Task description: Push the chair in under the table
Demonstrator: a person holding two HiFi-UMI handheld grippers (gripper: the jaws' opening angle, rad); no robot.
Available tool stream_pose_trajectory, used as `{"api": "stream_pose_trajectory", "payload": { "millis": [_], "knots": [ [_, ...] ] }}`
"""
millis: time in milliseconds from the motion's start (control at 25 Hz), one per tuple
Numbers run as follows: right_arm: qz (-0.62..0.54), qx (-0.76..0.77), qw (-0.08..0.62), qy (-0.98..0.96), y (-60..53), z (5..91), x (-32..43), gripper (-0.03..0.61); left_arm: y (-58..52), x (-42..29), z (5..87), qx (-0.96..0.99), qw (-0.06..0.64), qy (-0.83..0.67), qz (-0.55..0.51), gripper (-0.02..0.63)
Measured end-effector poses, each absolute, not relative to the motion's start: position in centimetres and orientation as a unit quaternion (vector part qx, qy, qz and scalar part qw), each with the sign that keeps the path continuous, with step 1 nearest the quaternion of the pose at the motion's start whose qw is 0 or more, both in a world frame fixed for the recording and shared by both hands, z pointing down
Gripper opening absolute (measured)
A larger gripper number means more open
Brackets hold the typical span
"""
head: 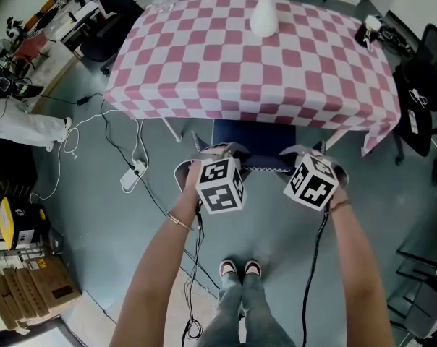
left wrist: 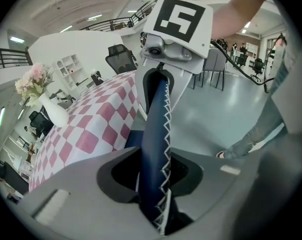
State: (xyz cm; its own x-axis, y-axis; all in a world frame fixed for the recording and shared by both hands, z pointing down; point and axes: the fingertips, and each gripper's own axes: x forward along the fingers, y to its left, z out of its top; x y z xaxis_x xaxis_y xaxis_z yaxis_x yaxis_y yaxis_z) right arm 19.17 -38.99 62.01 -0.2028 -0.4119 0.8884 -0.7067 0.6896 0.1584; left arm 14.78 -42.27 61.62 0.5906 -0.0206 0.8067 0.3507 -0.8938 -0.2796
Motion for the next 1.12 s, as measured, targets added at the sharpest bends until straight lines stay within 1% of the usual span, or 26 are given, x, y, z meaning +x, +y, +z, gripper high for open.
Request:
{"api": "stream_pose_trajectory", "payload": {
  "millis": [480,840,1120],
  "knots": [
    [0.125,0.376,0.516,-0.759,-40.9,61.9,20.6,0.114,-44.0,16.2,61.5,-0.866,0.235,-0.087,-0.433,0.095],
    [0.127,0.376,0.517,-0.758,-42.9,61.7,22.1,0.114,-46.1,17.7,61.3,-0.867,0.232,-0.089,-0.432,0.097],
    [0.12,0.378,0.517,-0.759,-42.9,61.8,22.1,0.114,-46.0,17.7,61.4,-0.865,0.247,-0.088,-0.428,0.095]
  ]
}}
